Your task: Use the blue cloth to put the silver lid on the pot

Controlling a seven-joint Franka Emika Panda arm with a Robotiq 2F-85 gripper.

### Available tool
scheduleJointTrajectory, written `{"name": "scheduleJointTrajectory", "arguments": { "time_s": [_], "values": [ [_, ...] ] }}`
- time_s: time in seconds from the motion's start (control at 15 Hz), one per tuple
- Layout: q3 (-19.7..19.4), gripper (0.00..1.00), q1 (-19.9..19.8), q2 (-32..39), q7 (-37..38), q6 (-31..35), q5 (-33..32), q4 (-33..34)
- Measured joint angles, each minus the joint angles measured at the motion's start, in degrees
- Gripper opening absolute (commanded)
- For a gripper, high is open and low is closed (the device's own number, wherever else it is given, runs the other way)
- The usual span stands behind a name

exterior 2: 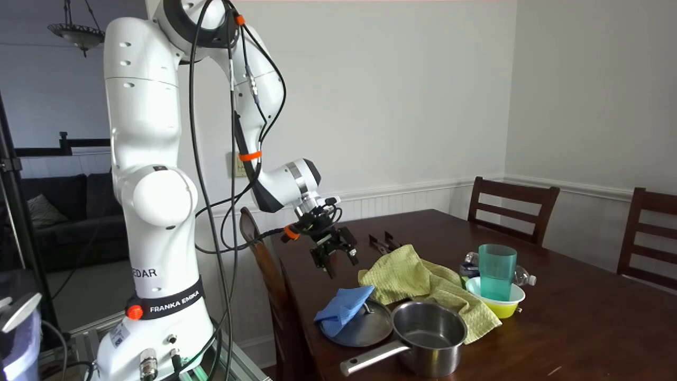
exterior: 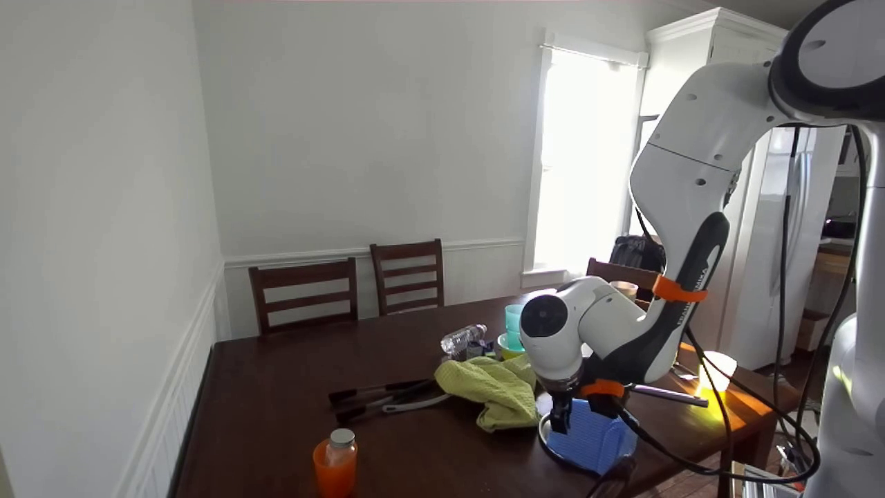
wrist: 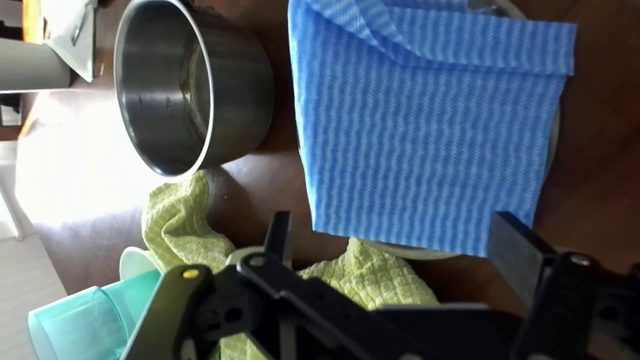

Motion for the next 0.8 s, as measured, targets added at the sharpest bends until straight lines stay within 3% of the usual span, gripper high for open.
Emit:
{"name": "scheduleJointTrajectory", "arguments": {
  "time_s": [0.4,0.8],
  "values": [
    [-3.5,1.0,-3.6,7.7,0.8,-0.1,5.7,2.4],
    [-7.3,1.0,-7.8,12.3,2.2,9.6,8.3,4.7]
  ]
}}
